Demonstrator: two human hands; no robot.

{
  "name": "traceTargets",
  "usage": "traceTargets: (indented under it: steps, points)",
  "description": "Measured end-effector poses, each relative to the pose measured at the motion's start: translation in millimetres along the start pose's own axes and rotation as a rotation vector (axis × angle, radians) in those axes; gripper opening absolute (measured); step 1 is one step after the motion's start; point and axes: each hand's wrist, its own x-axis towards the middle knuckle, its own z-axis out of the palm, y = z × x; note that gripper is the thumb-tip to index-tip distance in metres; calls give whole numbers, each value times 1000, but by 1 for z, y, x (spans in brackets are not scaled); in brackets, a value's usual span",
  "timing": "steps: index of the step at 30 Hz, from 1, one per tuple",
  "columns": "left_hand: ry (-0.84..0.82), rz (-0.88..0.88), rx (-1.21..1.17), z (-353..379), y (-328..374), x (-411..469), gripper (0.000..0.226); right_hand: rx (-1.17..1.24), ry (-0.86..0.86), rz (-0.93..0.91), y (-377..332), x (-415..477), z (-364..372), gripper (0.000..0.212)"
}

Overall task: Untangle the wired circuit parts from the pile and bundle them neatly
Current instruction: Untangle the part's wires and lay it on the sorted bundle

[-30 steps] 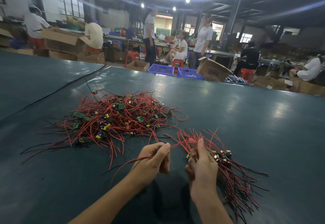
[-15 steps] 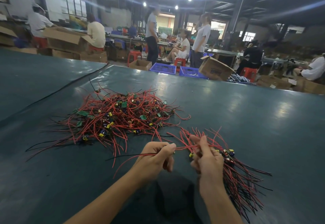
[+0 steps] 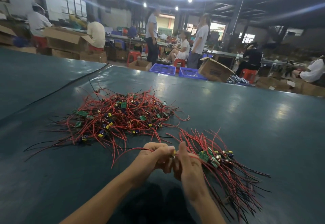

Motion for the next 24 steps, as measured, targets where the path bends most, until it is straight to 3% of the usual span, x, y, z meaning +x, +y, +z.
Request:
traceTargets:
  steps: [2,8,13,20,22,24]
  points:
    - [-40,-40,17,-2,0,-1,35,-22,-83,-28,1,-3,6,72]
    - [28,-100,55,0,4,0,34,-1,-25,9,3,1,2,50]
    - [167,45,192,4,3,2,33,5,114,-73,-1,4,9,36]
    - [137,247,690,5,-7,-5,30,154,260,166,0,11,-3,35]
    - [102,346,951,3,-9,-7,31,312,313,209,-4,15,-8,33]
    - [91,404,1057,1,-9,-8,30,467,366,249,-8,18,-15,32]
